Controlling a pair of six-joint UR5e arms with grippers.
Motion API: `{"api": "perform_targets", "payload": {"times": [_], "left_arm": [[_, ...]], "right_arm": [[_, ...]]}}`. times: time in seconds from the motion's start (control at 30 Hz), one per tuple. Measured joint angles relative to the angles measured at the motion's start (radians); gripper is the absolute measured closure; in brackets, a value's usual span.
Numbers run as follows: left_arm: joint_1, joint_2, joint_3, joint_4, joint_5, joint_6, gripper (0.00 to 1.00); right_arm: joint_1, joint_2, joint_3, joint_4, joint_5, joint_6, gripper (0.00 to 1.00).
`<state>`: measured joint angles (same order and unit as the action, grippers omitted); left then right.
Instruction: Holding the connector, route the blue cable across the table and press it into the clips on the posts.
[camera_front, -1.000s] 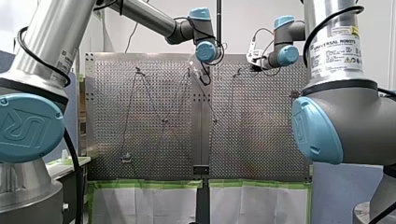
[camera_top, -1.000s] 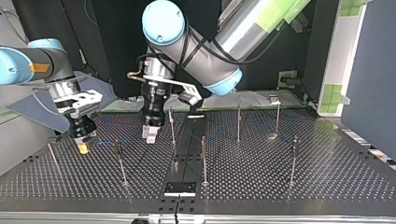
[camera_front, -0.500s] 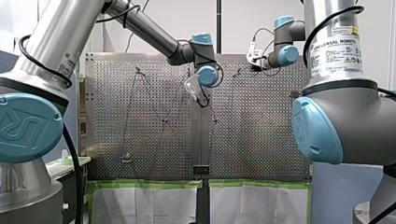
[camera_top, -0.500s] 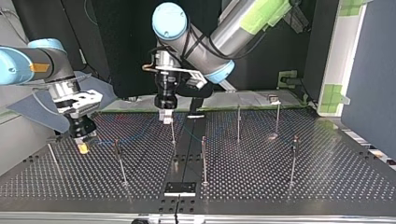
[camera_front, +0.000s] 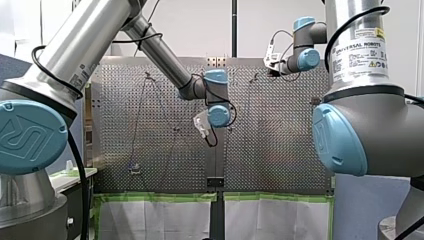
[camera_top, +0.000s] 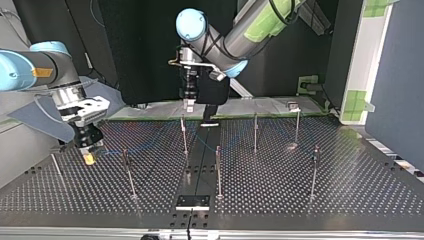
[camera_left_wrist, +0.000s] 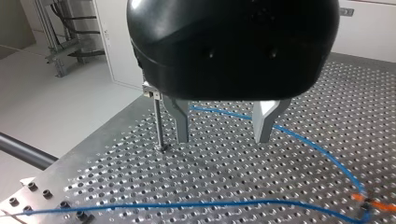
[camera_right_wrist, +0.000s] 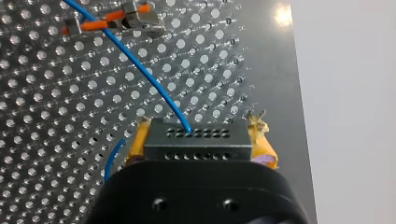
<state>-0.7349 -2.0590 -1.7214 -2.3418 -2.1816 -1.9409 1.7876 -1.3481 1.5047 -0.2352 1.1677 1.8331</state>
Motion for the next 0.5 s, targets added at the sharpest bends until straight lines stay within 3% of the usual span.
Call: {"api": "perform_targets", "payload": {"times": [0.17,0.5], "left_arm": [[0.000,-0.001,-0.052,0.051,0.001,-0.010,0.15],[0.001,-0.002,-0.147,0.147,-0.001,-0.085,0.15]], "right_arm": [[0.000,0.000,0.000,0.000,0.000,0.000,1.00],[0.000,0.000,0.000,0.000,0.000,0.000,1.00]]}}
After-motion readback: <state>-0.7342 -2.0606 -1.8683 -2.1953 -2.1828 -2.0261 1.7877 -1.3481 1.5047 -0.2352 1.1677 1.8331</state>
